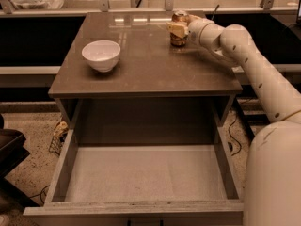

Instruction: Place orange can into top drawer

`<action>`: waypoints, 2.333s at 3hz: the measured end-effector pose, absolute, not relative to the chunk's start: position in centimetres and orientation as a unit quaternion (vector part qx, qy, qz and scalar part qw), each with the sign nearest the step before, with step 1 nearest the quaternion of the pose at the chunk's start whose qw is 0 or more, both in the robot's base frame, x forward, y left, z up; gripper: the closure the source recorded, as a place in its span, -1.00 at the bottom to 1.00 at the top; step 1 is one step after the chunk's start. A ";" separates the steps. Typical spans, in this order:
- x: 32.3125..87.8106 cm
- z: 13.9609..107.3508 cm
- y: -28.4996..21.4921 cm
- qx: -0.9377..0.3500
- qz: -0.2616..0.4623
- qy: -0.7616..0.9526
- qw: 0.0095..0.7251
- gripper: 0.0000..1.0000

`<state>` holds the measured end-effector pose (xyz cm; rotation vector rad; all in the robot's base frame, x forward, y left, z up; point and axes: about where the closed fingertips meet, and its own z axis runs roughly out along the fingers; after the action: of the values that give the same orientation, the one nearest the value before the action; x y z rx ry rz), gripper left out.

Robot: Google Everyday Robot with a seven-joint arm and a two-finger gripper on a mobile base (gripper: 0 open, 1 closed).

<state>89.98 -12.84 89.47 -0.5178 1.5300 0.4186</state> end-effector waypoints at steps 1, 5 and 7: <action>90.0 89.4 -12.5 -0.231 0.187 0.679 0.671 0.27; 87.4 95.7 -12.4 -0.278 0.164 0.676 0.662 1.00; 76.5 102.3 -16.6 -0.302 0.136 0.670 0.664 1.00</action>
Offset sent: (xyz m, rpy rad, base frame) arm 0.0002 0.0026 -0.0006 0.0002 0.0008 0.0032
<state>76.52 -16.62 102.26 -0.6814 1.5137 0.3071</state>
